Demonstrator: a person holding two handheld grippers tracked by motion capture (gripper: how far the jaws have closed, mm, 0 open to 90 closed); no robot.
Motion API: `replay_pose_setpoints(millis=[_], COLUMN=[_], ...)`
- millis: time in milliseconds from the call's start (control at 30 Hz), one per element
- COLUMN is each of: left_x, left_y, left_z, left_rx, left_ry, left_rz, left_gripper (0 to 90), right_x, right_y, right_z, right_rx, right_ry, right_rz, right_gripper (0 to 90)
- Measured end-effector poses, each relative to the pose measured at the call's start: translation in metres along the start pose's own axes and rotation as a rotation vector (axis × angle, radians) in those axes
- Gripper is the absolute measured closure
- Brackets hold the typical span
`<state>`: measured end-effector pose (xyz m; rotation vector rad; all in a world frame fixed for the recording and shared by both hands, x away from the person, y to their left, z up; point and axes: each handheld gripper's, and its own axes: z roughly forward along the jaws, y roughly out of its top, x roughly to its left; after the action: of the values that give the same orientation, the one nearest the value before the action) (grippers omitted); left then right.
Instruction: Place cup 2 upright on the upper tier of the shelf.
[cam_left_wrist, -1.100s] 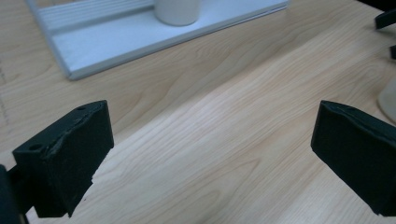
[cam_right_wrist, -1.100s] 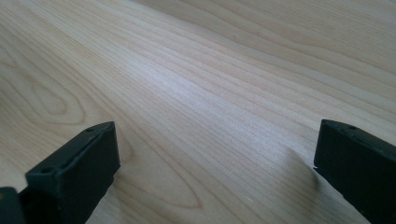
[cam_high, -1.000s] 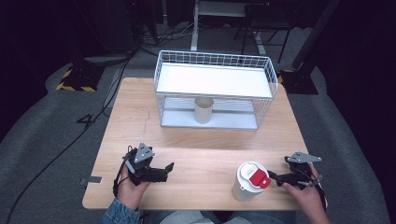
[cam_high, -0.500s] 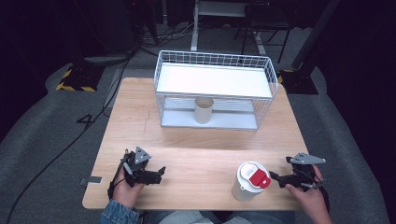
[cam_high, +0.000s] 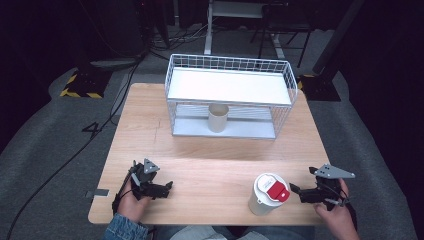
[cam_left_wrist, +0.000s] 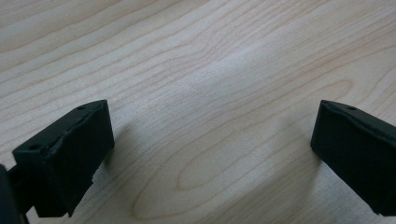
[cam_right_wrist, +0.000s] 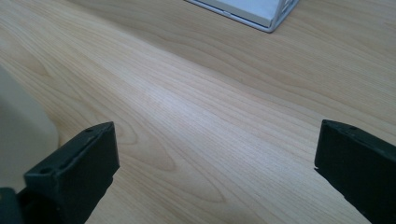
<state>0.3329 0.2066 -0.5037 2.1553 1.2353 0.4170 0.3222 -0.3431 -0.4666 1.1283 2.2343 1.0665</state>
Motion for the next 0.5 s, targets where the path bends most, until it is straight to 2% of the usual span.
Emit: replay_pose_setpoints(millis=[100, 167, 333, 500], left_x=[0.0, 0.0, 0.0, 0.001], left_y=[0.0, 0.0, -0.001, 0.0], left_z=[0.001, 0.001, 0.002, 0.003], left_rx=[-0.006, -0.011, -0.024, -0.025], left_ry=[0.001, 0.002, 0.0, 0.004], left_rz=[0.0, 0.0, -0.002, 0.004], left_gripper=[0.0, 0.0, 0.0, 0.0], right_x=[0.002, 0.003, 0.008, 0.014], right_y=[0.002, 0.004, 0.008, 0.009], right_z=[-0.006, -0.013, -0.029, -0.041], right_rx=[-0.018, -0.045, -0.079, -0.113], right_ry=[-0.009, 0.009, 0.01, 0.049], right_rz=[-0.006, -0.023, -0.056, -0.025], right_gripper=[0.1, 0.1, 0.0, 0.0])
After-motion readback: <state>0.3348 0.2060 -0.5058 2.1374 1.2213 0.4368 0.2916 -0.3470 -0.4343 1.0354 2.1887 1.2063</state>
